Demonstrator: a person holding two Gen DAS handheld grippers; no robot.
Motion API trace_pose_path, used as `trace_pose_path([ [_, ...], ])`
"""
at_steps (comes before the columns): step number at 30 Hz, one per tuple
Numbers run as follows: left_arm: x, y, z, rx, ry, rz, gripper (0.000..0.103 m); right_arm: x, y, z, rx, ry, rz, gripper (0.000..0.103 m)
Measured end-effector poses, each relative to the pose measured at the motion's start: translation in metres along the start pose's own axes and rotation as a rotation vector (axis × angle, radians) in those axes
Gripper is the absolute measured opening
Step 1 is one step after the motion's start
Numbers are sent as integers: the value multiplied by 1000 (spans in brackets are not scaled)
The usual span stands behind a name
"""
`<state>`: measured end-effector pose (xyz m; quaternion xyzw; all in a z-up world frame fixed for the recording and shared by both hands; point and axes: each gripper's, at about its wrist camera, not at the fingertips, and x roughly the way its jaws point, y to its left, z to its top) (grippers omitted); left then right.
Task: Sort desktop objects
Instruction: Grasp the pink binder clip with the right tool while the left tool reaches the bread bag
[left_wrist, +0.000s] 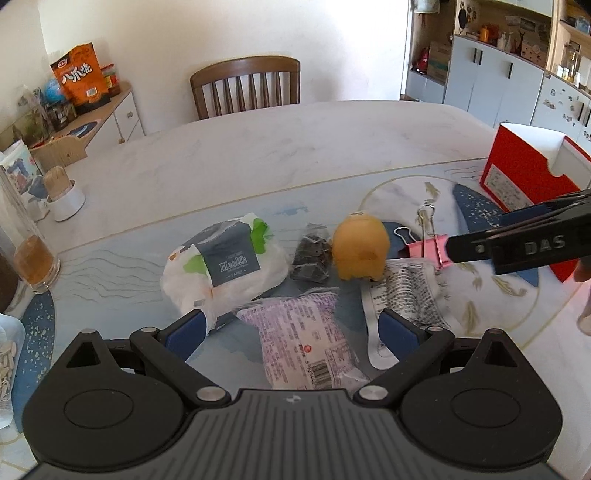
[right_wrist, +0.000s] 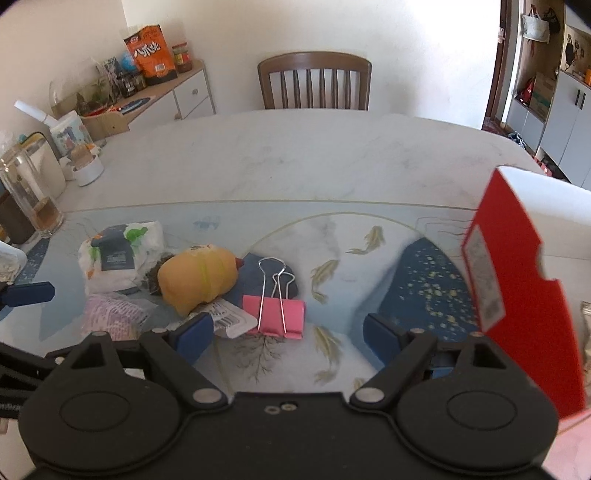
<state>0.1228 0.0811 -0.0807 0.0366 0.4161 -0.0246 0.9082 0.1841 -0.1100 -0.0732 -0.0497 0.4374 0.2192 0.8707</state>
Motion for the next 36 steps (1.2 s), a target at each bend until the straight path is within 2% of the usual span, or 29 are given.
trace_pose_path([
  [11, 21, 9, -3, -49, 34, 12, 100, 44, 4, 8, 5, 59, -21, 85],
  [18, 26, 11, -6, -74, 46, 8, 99, 60, 1, 10, 15, 91, -43, 74],
  [22, 29, 10, -7, -75, 54, 0, 99, 61, -2, 8, 24, 91, -38, 73],
  [28, 32, 7, -9, -76, 69, -2, 91, 59, -2, 8, 28, 88, -44, 62],
  [31, 34, 7, -11, -78, 78, -5, 78, 58, -3, 7, 29, 84, -47, 57],
  [33, 33, 6, -12, -83, 80, -13, 73, 57, -3, 7, 24, 82, -53, 49],
  [36, 32, 4, -11, -79, 77, -10, 62, 56, -6, 7, 37, 85, -52, 49],
])
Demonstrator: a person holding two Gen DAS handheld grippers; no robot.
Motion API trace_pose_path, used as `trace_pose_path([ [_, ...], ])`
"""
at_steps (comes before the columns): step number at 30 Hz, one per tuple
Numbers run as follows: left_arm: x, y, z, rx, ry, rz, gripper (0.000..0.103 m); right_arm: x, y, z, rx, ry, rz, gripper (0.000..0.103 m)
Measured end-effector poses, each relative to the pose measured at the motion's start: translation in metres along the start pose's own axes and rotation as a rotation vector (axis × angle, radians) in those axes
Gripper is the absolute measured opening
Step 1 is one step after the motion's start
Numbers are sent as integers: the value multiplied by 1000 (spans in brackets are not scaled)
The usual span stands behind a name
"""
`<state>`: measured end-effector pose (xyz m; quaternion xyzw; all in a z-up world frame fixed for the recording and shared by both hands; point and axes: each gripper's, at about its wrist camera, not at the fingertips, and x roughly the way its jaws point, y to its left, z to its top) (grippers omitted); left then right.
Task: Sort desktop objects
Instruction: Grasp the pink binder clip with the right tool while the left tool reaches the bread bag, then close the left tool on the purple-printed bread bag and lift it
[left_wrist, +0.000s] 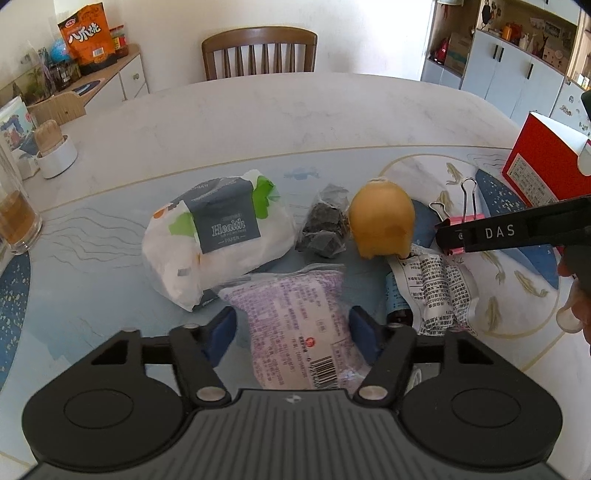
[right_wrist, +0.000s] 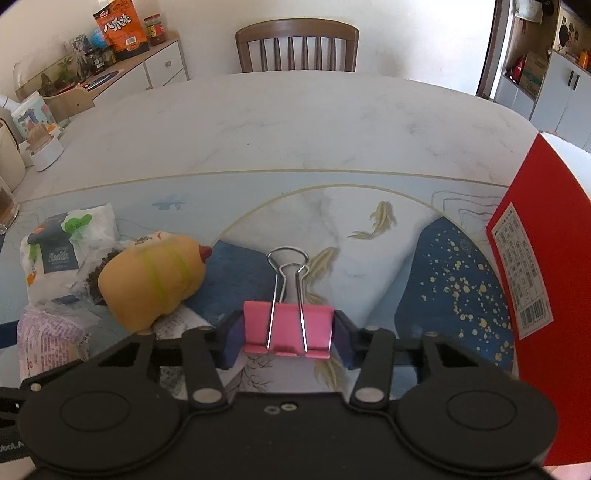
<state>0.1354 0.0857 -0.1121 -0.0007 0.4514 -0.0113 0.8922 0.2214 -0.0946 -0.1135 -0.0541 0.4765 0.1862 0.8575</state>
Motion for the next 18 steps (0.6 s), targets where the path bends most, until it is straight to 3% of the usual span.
trace_pose_path([
  [1, 0, -1, 0, 1, 2, -3, 57, -1, -1, 0, 5, -1, -2, 49],
  [5, -2, -1, 0, 3, 4, -2, 53, -7, -2, -3, 2, -14, 1, 49],
  [18, -19, -7, 1, -7, -1, -1, 52, -40, -7, -12, -6, -46, 8, 49],
])
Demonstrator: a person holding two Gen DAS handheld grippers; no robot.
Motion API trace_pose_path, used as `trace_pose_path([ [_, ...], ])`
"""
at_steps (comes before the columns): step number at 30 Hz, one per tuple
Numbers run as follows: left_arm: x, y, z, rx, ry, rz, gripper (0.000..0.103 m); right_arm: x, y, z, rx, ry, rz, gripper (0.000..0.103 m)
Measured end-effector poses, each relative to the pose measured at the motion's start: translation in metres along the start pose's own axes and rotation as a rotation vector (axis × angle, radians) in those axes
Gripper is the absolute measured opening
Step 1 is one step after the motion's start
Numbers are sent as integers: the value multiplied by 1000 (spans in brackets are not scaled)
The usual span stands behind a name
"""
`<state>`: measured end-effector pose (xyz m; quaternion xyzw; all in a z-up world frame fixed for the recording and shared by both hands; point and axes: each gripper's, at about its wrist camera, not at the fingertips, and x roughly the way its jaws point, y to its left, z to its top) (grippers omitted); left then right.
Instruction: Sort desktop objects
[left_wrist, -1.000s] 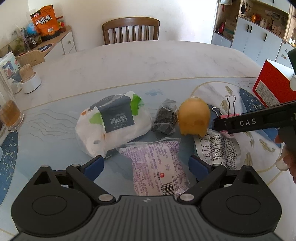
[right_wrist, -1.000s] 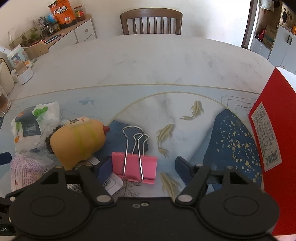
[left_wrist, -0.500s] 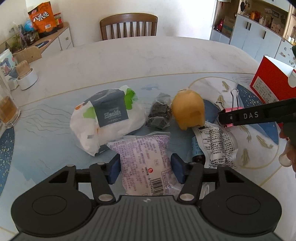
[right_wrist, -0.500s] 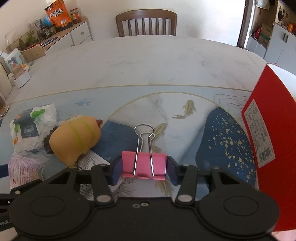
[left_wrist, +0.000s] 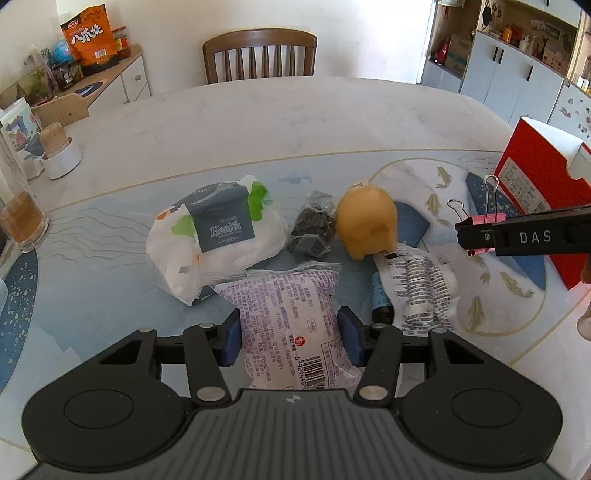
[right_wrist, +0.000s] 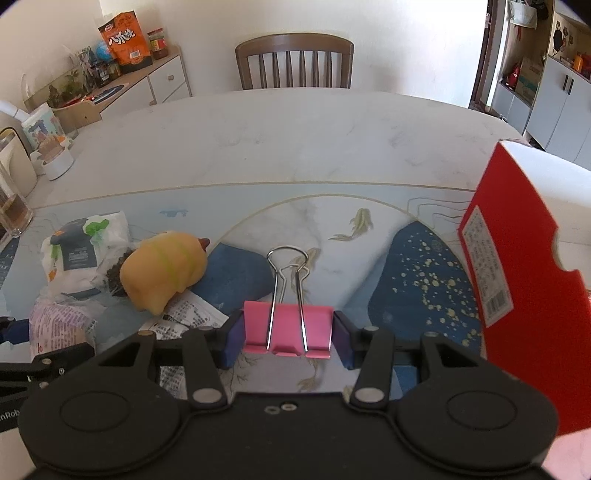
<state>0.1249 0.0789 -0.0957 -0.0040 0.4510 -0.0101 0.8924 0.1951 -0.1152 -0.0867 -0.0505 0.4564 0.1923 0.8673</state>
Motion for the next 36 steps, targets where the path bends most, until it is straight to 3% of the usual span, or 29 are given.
trace_pose_path([
  [21, -55, -51, 15, 71, -42, -87, 52, -76, -12, -19, -6, -34, 38, 49],
  [36, -89, -113, 42, 180, -56, -161, 52, -135, -57, -28, 60, -73, 47, 49],
])
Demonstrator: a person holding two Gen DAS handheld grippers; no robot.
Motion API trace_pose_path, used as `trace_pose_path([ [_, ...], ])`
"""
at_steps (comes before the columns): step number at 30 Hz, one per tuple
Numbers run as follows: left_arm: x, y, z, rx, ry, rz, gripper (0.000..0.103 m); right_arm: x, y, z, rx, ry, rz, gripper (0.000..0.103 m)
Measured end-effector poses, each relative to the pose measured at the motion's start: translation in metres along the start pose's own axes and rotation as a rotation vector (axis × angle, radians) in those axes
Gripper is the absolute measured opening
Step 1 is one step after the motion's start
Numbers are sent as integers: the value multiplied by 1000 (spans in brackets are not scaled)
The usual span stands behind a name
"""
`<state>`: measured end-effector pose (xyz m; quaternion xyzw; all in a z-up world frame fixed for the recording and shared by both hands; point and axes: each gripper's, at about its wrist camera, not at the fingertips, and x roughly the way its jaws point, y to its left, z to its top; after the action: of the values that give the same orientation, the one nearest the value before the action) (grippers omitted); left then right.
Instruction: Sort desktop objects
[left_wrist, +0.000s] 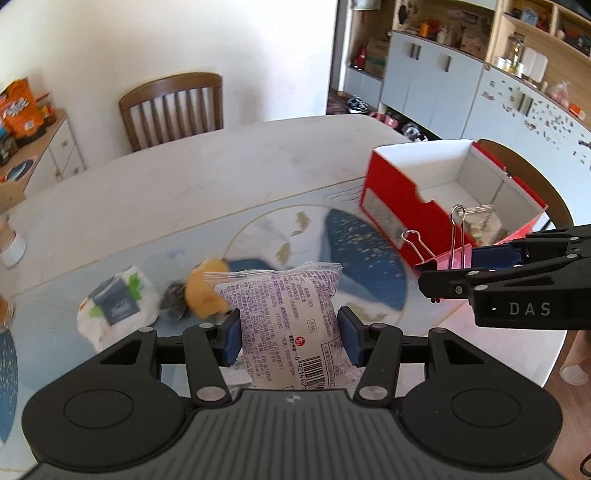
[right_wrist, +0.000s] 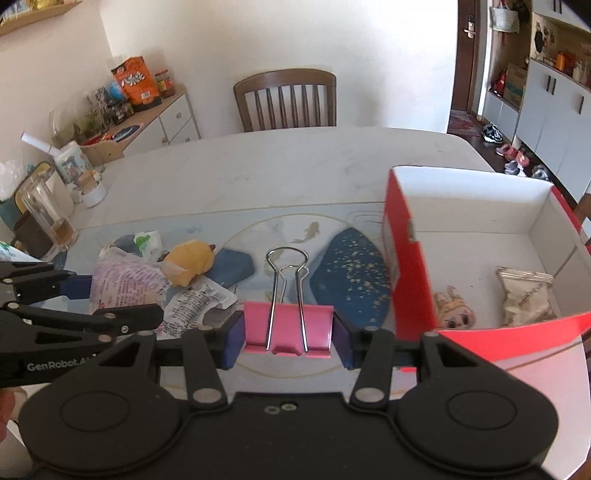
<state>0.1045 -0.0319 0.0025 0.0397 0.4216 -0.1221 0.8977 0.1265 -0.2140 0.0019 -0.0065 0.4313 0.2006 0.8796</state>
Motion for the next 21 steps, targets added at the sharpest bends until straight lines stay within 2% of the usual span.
trace_pose_path([
  [8, -4, -40, 26, 66, -19, -63, 52, -26, -35, 2, 48, -55, -32, 49],
  [18, 13, -95, 55, 154, -51, -123, 52, -35, -81, 9, 84, -85, -81, 49],
  [19, 19, -100, 57, 166, -51, -127, 49, -33, -85, 9, 84, -81, -88, 49],
  [20, 28, -105, 59, 187, -45, -126, 39, -31, -91, 11, 87, -78, -101, 49],
  [21, 34, -106, 59, 200, -34, -111, 36, -30, -97, 12, 89, -79, -110, 49],
])
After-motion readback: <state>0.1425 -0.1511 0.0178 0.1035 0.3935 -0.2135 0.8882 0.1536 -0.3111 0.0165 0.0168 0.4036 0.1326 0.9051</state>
